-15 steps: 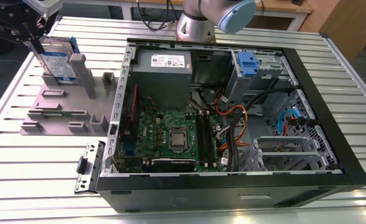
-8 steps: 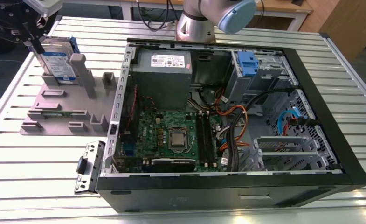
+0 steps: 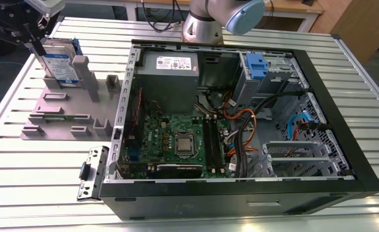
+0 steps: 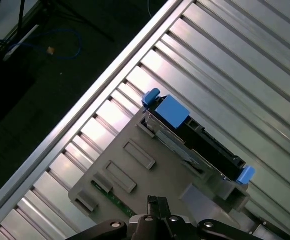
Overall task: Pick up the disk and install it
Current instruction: 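Pick up the disk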
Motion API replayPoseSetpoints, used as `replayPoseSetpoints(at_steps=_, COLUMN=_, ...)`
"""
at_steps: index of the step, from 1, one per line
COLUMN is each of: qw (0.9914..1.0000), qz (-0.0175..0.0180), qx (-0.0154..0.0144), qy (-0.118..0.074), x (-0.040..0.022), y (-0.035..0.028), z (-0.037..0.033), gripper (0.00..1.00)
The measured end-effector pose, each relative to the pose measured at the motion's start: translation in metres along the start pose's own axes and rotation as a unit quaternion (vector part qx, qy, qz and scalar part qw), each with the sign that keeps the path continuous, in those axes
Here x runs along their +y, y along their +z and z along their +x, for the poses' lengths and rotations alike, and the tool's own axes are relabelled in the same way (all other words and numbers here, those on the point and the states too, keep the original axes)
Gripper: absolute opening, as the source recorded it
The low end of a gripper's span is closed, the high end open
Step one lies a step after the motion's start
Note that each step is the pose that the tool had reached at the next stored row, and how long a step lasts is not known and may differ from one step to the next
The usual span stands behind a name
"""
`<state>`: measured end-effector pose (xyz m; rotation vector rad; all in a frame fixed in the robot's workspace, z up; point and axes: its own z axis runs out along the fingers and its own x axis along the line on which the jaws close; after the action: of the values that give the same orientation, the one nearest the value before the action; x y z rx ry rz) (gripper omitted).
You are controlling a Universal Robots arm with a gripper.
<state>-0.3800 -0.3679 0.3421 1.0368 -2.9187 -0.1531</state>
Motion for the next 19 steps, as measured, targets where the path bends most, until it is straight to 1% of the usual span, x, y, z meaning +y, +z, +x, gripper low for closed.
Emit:
replayPoseSetpoints(at_steps=4, qw=1.00000, qz=0.0006, qx=0.0007, qy=-0.001, x=0.0000, y=-0.0001, z=0.0001, gripper=0.10)
replayPoseSetpoints(at_steps=19, qw=0.99998, qz=0.0007, qx=0.0011, qy=-0.005, x=0.0000, y=0.0000, z=0.0000, gripper=0.10)
